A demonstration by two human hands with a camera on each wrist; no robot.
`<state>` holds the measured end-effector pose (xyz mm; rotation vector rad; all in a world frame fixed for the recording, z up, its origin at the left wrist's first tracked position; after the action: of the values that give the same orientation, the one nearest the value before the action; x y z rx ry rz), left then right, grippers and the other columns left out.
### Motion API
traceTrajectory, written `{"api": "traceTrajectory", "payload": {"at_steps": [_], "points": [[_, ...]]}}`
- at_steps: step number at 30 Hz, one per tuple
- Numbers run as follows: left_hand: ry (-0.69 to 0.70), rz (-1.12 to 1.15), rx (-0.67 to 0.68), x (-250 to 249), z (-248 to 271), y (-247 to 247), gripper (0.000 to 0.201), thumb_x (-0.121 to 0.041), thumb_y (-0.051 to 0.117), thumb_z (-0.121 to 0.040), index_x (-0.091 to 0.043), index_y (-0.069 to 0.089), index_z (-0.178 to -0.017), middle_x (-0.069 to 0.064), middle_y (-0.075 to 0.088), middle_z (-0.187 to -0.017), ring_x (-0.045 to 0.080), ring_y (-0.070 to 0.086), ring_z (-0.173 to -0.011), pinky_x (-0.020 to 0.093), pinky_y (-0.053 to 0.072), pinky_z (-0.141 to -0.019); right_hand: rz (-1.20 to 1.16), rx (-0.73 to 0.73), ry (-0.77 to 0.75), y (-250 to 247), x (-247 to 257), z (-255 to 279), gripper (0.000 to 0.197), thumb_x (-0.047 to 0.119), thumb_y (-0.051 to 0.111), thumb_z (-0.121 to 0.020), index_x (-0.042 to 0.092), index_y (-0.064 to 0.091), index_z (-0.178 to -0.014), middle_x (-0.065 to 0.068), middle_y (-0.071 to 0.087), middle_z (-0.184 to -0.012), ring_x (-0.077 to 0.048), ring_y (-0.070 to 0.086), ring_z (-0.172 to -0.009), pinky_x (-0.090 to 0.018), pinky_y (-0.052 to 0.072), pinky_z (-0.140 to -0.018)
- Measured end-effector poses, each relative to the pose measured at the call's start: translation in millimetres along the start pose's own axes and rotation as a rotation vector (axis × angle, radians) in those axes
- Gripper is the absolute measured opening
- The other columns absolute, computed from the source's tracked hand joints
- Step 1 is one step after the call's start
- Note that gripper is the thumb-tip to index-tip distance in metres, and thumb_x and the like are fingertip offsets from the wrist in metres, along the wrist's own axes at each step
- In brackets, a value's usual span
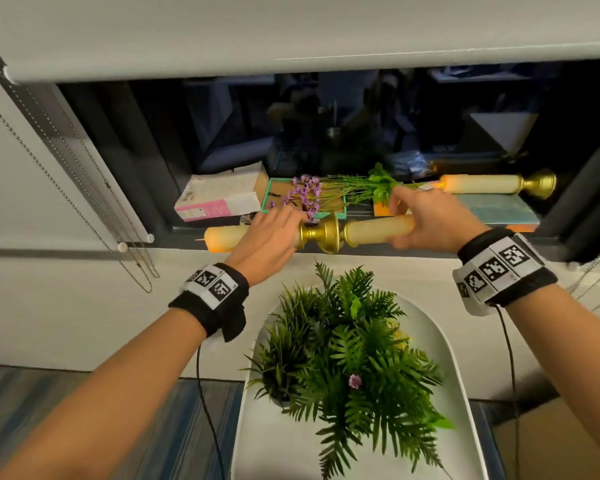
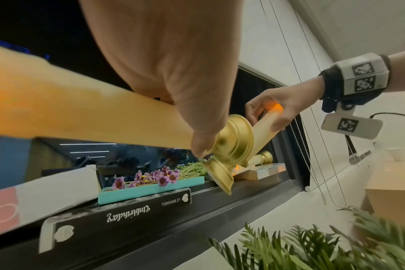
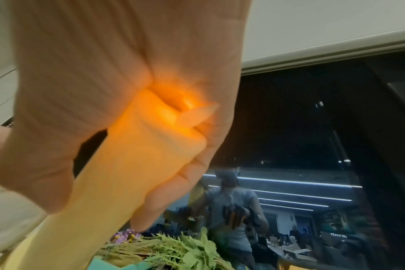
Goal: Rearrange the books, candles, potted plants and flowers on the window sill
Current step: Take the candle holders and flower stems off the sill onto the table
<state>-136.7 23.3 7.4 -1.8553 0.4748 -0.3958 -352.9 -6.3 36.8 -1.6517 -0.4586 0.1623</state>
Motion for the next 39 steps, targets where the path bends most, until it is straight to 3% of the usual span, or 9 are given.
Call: {"api": "traceTrajectory", "payload": {"at_steps": [4,8,13,22,39], "points": [[0.040,-0.083,0.047,-12,3,4,0.043,-0.012,0.068,-0.077,-0.018,0.050,-0.116,0.001,0.056,-0.112,0.022,0.052,-0.101,0.034,0.035,-0.083,0.025,0.034,0.021,0,-14,15,0.034,0.036,0.074,-0.062,0.030,0.052,-0.088,0.005,0.065,-0.083,-0.021,0.057,-0.075,-0.036,0.051,-0.068],[0.102,-0.219,0.139,-31,1,15,0.042,-0.008,0.070,-0.073,-0.020,0.052,-0.108,-0.001,0.058,-0.103,0.021,0.054,-0.096,0.034,0.039,-0.081,0.074,0.056,0.029,-2,-22,29,0.027,0.035,0.075,-0.066,0.028,0.059,-0.087,0.007,0.064,-0.082,-0.019,0.058,-0.077,-0.031,0.048,-0.063],[0.143,-0.390,0.256,-51,2,33,0.042,-0.011,0.065,-0.078,-0.018,0.050,-0.117,0.001,0.058,-0.109,0.023,0.054,-0.100,0.036,0.038,-0.086,0.123,0.127,0.101,14,-28,39,0.028,0.035,0.075,-0.070,0.026,0.057,-0.089,0.004,0.061,-0.087,-0.020,0.056,-0.081,-0.028,0.041,-0.063],[0.104,-0.510,0.344,-52,8,45,0.039,-0.010,0.062,-0.081,-0.013,0.049,-0.117,0.005,0.059,-0.115,0.025,0.054,-0.104,0.037,0.038,-0.085,0.272,0.311,0.181,72,-36,45,0.041,0.030,0.074,-0.074,0.017,0.058,-0.110,-0.008,0.060,-0.112,-0.028,0.061,-0.099,-0.032,0.044,-0.071],[0.018,-0.555,0.402,-7,25,48,0.038,-0.009,0.063,-0.078,-0.015,0.052,-0.114,0.004,0.061,-0.110,0.026,0.056,-0.101,0.039,0.038,-0.086,0.182,0.541,0.060,117,11,-7,0.044,0.026,0.079,-0.069,0.015,0.064,-0.109,-0.009,0.063,-0.111,-0.028,0.063,-0.097,-0.036,0.055,-0.078]]}}
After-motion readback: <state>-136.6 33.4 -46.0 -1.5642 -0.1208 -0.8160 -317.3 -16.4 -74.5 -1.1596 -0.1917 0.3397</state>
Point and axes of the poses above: each hand's wrist, its own z-axis away from the middle knuckle, its own y-axis out of the palm, x = y × z, the point moved 9 cm from there along -z, towards the middle knuckle
